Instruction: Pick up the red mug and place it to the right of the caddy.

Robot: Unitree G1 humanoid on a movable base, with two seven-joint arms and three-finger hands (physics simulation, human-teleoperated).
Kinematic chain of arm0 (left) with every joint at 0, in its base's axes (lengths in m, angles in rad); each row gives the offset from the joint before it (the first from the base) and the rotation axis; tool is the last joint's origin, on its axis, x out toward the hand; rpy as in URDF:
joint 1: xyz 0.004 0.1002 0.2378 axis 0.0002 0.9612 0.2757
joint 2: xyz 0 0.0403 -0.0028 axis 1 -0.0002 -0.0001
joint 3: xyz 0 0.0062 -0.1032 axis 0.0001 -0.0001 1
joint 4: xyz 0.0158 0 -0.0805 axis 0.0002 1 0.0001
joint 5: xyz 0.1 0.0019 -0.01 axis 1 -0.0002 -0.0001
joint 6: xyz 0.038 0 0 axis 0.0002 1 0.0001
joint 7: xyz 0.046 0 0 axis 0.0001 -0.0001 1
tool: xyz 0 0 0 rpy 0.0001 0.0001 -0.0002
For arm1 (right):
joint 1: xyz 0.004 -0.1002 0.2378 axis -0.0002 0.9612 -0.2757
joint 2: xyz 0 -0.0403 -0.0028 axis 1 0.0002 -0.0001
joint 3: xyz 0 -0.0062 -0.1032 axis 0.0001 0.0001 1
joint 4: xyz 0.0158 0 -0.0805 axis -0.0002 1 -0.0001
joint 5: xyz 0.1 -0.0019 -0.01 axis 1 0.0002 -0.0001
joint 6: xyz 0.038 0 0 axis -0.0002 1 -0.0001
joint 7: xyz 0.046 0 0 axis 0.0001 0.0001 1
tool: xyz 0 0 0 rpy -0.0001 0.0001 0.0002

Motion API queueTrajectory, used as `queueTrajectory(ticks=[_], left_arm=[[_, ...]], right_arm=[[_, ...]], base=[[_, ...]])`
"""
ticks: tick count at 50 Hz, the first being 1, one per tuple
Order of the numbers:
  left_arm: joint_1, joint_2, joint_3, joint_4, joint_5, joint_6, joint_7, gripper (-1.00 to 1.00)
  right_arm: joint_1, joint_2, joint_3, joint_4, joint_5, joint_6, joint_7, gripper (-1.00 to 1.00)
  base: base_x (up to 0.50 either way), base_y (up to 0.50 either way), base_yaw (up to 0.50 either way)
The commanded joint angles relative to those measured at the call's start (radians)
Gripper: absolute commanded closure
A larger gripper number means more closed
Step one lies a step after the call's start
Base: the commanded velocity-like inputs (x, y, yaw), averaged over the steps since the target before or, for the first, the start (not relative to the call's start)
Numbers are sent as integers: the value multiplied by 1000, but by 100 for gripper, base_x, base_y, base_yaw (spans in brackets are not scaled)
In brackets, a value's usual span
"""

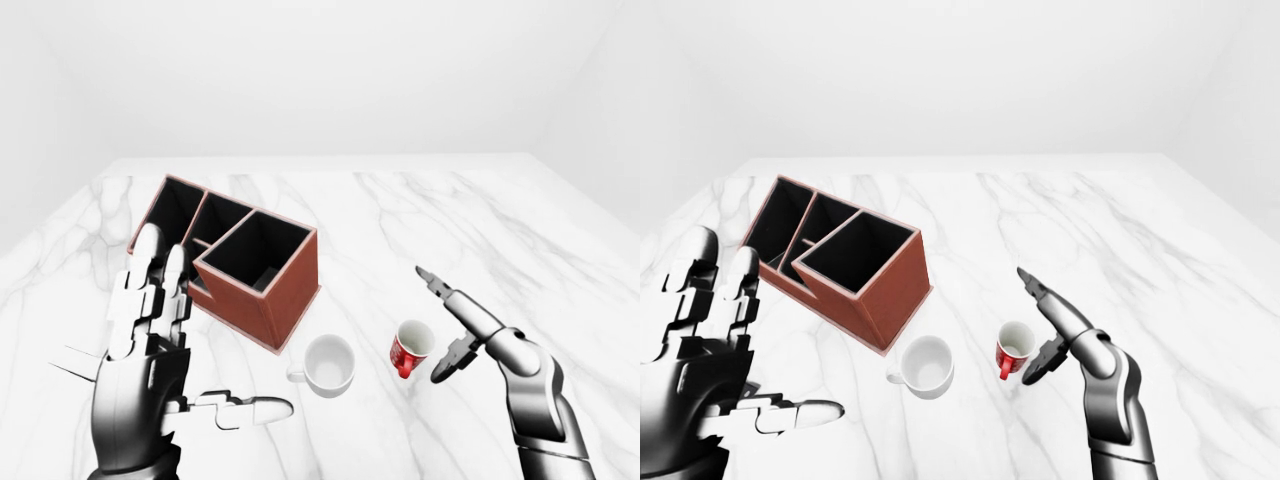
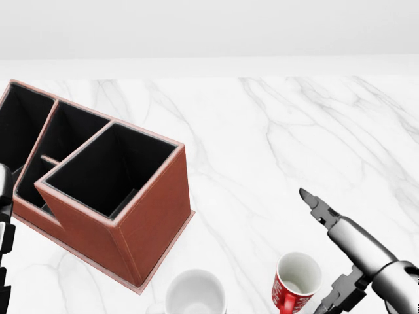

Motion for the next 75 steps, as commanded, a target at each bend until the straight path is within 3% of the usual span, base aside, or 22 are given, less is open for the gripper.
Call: queueTrajectory(ticks=[1,53,75], left_arm=[[-5,-7,6,0,1,0,-7,-100],[-17,-15,11,0,3,0,-8,-100],[-14,-7,13,0,-6,0,0,-100]], right_arm=[[-19,-13,12,46,-24,0,0,-100],[-149,-56,65,275,-84,0,0,-100],[-143,-35,93,280,-113,0,0,-100]], base=[[0,0,0],[0,0,0],[0,0,0]])
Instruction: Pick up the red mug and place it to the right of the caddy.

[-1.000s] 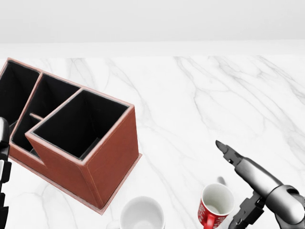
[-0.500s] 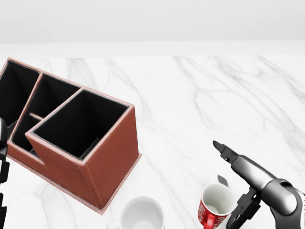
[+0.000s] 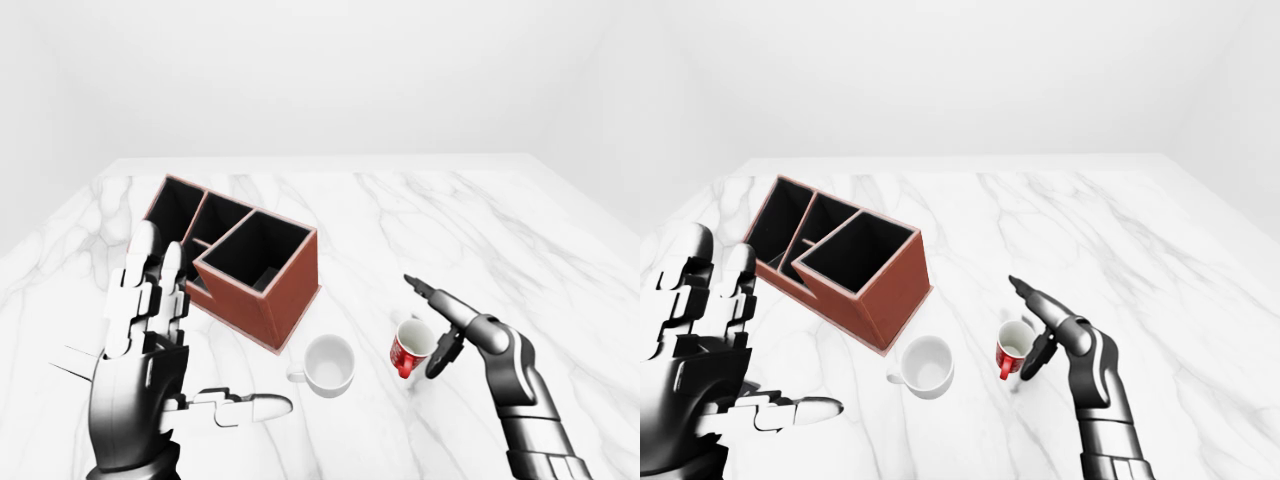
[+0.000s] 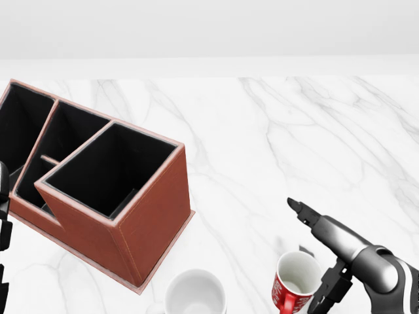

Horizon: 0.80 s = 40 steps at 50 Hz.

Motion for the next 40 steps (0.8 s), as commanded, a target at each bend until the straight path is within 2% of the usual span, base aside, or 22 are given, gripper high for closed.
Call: queueTrajectory(ticks=[1,23,40], left_arm=[[0,3,6,0,-8,0,2,-100],[-1,-1,7,0,-8,0,-1,-100],[6,-4,13,0,-12,0,-7,-100]], right_arm=[[-9,4,12,29,-11,0,0,-100],[-11,12,30,67,-20,0,-1,-100],[-2,15,40,132,-23,0,-40,-100]], base=[[0,0,0],[0,0,0],[0,0,0]])
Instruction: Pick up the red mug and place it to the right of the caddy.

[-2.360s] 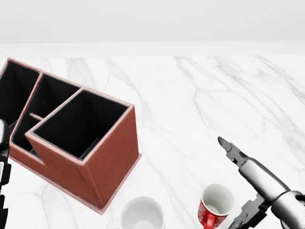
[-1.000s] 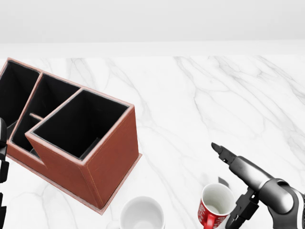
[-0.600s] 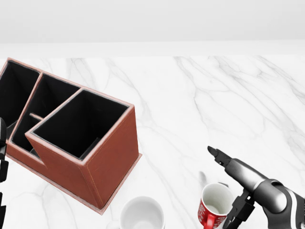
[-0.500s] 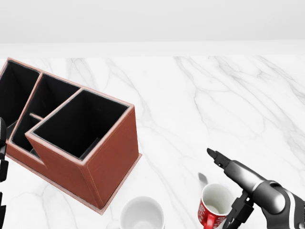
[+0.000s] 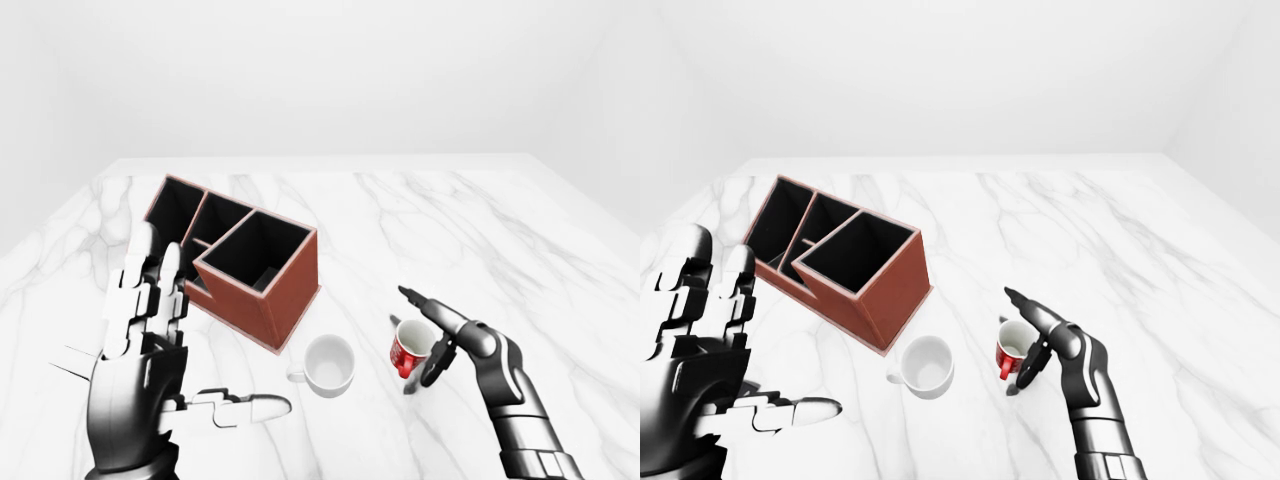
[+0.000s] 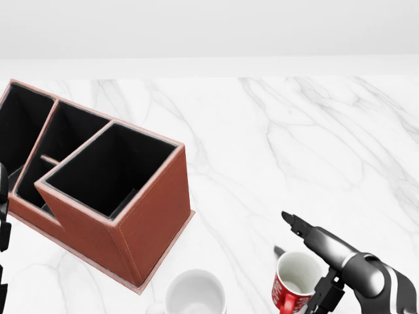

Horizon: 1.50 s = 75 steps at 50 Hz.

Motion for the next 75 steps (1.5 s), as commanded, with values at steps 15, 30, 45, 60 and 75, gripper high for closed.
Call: queueTrajectory(ticks=[15,30,45,60,75], left_arm=[[1,-4,1,0,2,0,-4,-100],[-12,-7,-6,0,12,0,-5,-100],[-9,3,-31,0,25,0,6,-100],[12,13,-35,0,15,0,13,-100],[10,21,-50,0,21,0,23,-100]], right_arm=[[7,-2,12,109,-1,-28,-61,-100],[42,-4,-3,37,-7,-10,-14,100],[46,-16,-21,17,-9,-8,5,100],[38,-15,-40,-136,-32,0,18,100],[-143,-37,-3,-139,-140,0,18,100]], base=[[0,0,0],[0,0,0],[0,0,0],[0,0,0],[0,0,0]])
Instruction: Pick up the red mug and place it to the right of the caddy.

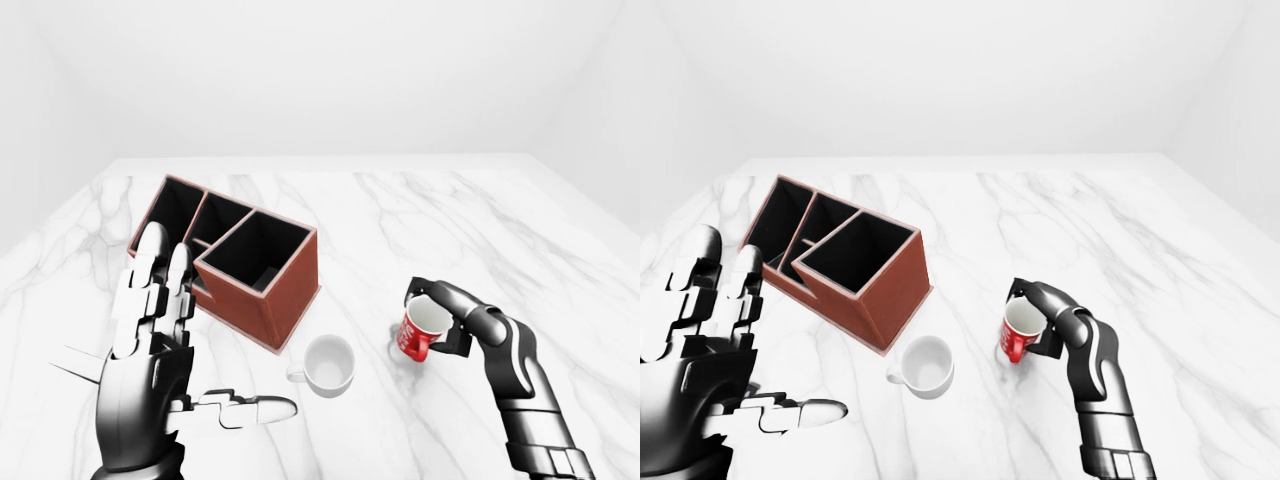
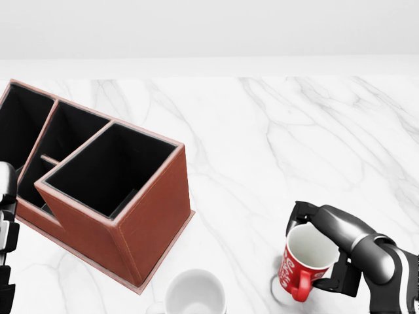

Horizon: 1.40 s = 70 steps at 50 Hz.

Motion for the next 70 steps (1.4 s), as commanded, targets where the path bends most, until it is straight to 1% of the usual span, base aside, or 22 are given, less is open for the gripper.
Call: queueTrajectory(ticks=[1,3,5,8,14,20,26,28,30,32,36,40,44,45,49,54,58,62,70], left_arm=[[3,8,-9,0,0,0,8,-100],[4,9,-8,0,-3,0,8,-100],[5,10,-15,0,2,0,11,-100],[4,13,-18,0,2,0,13,-100],[-3,15,-12,0,-2,0,15,-100],[1,16,-12,0,-3,0,17,-100],[-4,18,-18,0,2,0,19,-100],[-6,18,-18,0,2,0,19,-100],[-6,19,-21,0,4,0,20,-100],[-1,19,-28,0,7,0,22,-100],[5,25,-28,0,3,0,25,-100],[5,27,-18,0,-9,0,26,-100],[9,30,-41,0,5,0,33,-100],[12,32,-42,0,5,0,33,-100],[19,38,-28,0,-13,0,35,-100],[26,46,-26,0,-21,0,43,-100],[21,48,-30,0,-20,0,46,-100],[20,48,-31,0,-18,0,45,-100],[27,56,-24,0,-30,0,51,-100]], right_arm=[[-151,-15,24,19,-59,0,0,100],[-180,-17,28,45,-67,0,0,100],[-234,-21,39,91,-80,0,0,100],[-272,-19,47,112,-89,0,0,100],[-388,-19,73,258,-108,0,0,100],[-529,10,104,426,-110,0,0,100],[-576,50,142,486,-117,0,0,100],[-608,61,153,550,-131,0,0,100],[-644,67,157,620,-137,0,-23,100],[-705,76,159,735,-134,0,-81,100],[-768,96,168,834,-121,0,-132,100],[-779,119,184,843,-117,0,-144,100],[-772,133,193,853,-120,0,-157,100],[-773,136,197,874,-125,0,-177,100],[-774,154,202,896,-125,0,-195,100],[-779,170,210,933,-125,0,-227,100],[-740,192,227,883,-142,0,-213,100],[-726,211,233,858,-154,0,-203,100],[-694,229,238,796,-178,0,-173,100]], base=[[0,0,0],[0,0,0],[0,0,0],[0,0,0],[0,0,0],[0,0,0],[0,0,0],[0,0,0],[0,0,0],[1,0,0],[0,0,0],[0,0,0],[0,0,0],[0,0,0],[0,0,0],[0,0,0],[0,0,0],[0,0,0],[0,0,0]])
